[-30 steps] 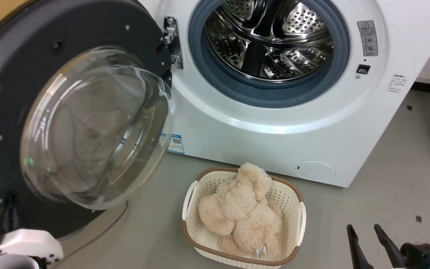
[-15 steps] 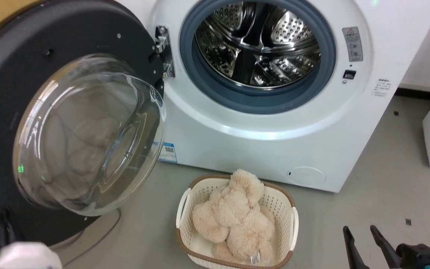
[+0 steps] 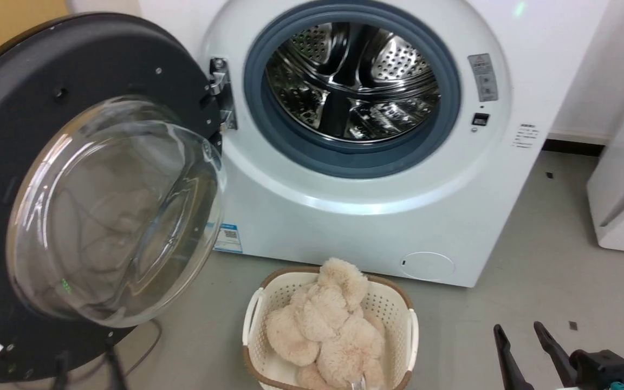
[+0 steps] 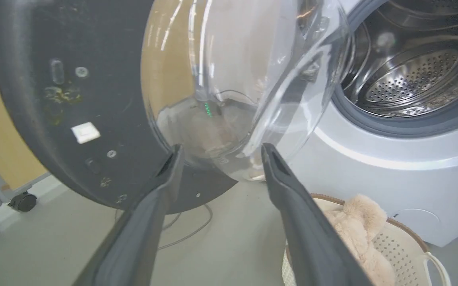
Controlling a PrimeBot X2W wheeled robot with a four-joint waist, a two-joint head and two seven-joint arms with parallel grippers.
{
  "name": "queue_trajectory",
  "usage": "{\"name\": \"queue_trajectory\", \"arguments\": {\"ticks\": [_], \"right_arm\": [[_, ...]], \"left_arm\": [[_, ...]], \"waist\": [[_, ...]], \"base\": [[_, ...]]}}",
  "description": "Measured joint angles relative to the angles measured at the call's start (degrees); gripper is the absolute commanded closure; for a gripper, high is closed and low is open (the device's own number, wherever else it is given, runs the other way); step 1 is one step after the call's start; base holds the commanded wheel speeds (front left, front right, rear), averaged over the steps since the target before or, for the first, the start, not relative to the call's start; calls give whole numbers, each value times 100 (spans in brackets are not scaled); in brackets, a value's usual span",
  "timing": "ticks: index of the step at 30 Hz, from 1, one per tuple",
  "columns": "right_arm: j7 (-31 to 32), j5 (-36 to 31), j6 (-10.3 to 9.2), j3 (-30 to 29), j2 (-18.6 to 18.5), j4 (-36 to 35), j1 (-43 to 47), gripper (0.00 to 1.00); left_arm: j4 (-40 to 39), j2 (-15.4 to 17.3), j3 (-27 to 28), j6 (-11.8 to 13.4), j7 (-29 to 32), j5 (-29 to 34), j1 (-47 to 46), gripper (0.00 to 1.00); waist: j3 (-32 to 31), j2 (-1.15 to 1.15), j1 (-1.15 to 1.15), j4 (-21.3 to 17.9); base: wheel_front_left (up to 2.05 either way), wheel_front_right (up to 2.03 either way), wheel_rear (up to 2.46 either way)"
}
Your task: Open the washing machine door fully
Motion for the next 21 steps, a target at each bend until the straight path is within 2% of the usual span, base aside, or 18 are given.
{"name": "queue_trajectory", "arguments": {"ticks": [7,9,15,21], "right_arm": [[70,-136,0,24,1,-204,1,0],[96,-163,0,9,0,-269,1,0],[153,-224,0,-8,0,-376,5,0],[182,-303,0,46,0,-433,13,0]], "left_arm": [[-378,-12,-544,-59,226,370,34,0],[-414,-4,-727,-143,330,475,-16,0],[-334,65,-1074,-356,576,622,-468,0],[-137,132,-1213,-407,767,698,-645,0]], "waist": [[-71,0,0,-291],[-73,0,0,-398],[-48,0,0,-727],[-28,0,0,-1048]], "base": [[0,0,0],[0,0,0],[0,0,0],[0,0,0]]}}
